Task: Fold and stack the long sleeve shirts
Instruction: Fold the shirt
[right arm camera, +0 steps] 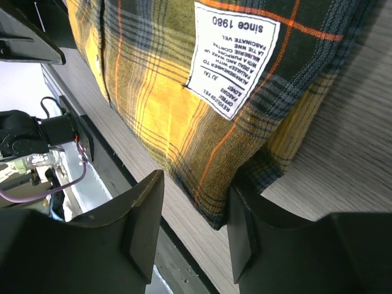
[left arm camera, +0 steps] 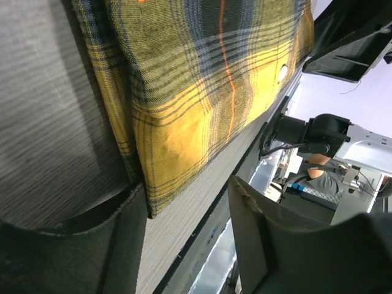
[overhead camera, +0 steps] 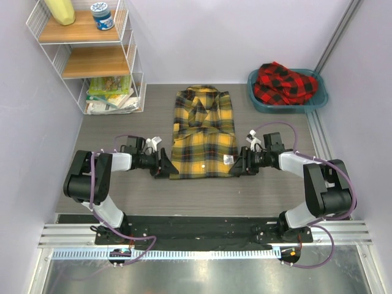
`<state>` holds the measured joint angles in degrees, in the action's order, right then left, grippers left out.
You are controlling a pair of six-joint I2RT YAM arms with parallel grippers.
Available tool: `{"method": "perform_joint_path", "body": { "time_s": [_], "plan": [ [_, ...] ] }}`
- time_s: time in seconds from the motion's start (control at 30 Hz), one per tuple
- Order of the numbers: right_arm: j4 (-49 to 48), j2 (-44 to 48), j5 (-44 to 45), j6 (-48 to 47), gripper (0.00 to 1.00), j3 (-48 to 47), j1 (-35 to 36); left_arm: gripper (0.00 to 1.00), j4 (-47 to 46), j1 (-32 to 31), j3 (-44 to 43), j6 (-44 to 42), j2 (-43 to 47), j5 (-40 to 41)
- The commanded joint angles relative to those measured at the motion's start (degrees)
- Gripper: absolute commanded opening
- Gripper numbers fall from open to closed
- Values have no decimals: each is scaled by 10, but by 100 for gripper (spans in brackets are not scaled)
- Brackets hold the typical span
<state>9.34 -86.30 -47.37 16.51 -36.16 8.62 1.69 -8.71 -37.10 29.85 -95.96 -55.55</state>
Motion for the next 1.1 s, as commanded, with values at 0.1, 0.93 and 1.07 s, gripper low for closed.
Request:
{"method": "perform_joint_path", "body": {
  "time_s": [0.1,0.93,1.07],
  "plan": [
    [4,-43,-4,-3,38,-6,2,37,-35,-11,6,14,-8,1],
    [268,-34,110,-84,58,-131,25,50,306,48,-104,-109,38,124],
    [326,21,95,-110,68,-187,-11,63,329,124,-155,-173,116,83]
  ]
}}
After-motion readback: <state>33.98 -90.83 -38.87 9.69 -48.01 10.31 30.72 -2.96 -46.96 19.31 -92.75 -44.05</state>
